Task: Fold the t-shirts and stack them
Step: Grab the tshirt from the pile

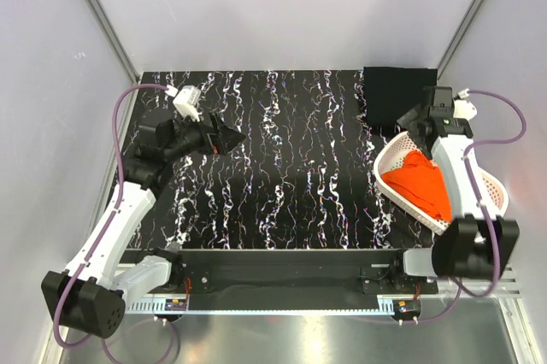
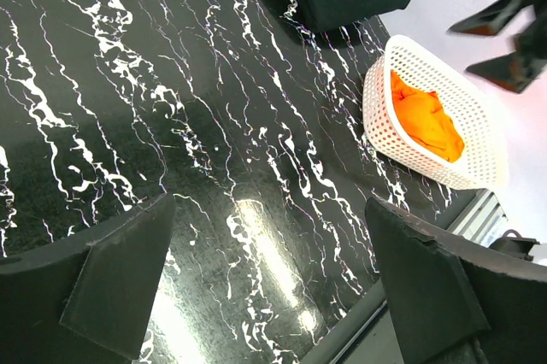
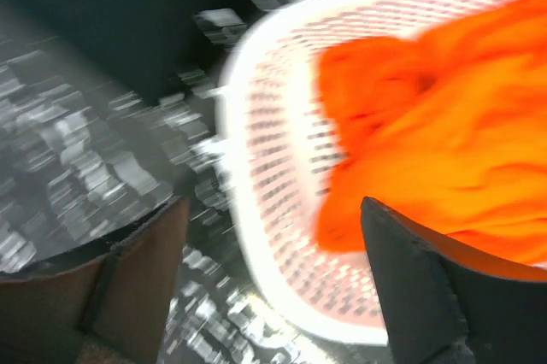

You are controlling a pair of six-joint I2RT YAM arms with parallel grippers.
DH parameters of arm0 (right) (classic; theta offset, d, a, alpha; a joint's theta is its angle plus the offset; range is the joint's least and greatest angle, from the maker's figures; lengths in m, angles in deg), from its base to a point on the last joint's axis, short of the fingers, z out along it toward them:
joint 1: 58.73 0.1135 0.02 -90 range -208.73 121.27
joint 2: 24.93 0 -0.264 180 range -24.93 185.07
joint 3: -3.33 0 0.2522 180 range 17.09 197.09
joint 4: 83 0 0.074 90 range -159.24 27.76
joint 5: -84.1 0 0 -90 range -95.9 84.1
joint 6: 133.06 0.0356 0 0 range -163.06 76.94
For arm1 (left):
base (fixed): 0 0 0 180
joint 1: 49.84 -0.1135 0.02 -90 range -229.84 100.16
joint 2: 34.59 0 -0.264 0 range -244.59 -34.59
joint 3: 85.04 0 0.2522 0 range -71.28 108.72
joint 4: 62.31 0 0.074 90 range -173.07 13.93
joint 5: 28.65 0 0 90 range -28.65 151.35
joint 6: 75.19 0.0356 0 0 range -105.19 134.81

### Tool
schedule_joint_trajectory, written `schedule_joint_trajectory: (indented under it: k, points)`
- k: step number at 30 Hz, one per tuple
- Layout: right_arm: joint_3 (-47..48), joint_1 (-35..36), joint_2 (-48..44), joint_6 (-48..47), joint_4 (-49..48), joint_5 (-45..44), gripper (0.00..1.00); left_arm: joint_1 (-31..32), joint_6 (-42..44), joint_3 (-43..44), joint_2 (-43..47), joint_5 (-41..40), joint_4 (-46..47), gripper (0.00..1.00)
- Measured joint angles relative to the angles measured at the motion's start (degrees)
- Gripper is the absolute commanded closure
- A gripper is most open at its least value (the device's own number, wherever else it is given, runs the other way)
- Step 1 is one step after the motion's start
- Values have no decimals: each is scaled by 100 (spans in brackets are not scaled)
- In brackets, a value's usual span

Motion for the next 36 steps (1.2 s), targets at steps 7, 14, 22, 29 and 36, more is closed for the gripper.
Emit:
schedule_joint_trajectory:
  k: [7,14,22,29,36]
  points:
    - [-361,-1178,1084,210,11,72,19,0,-4,0,-101,37,-2,1]
    - [-758,-2000,1672,236,-282,396,20,0,-4,0,-133,61,7,1]
    - [-761,-1996,2057,195,-654,437,31,0,0,0,-216,76,0,1]
    - [-765,-2037,2098,-31,-726,413,100,0,4,0,-219,70,0,1]
    - [-466,-2044,1049,-315,-354,623,100,0,7,0,-216,24,2,1]
